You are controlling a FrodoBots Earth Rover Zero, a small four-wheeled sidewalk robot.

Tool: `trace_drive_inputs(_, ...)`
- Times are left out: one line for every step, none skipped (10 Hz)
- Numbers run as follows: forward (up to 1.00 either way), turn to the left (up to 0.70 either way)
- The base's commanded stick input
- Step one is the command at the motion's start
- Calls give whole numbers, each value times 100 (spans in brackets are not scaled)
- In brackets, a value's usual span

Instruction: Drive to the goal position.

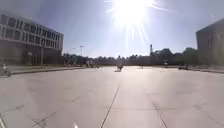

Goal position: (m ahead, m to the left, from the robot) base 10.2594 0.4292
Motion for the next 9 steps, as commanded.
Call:
trace_drive_inputs(70,0)
trace_drive_inputs(70,0)
trace_drive_inputs(70,0)
trace_drive_inputs(70,0)
trace_drive_inputs(70,0)
trace_drive_inputs(70,0)
trace_drive_inputs(70,0)
trace_drive_inputs(70,0)
trace_drive_inputs(70,0)
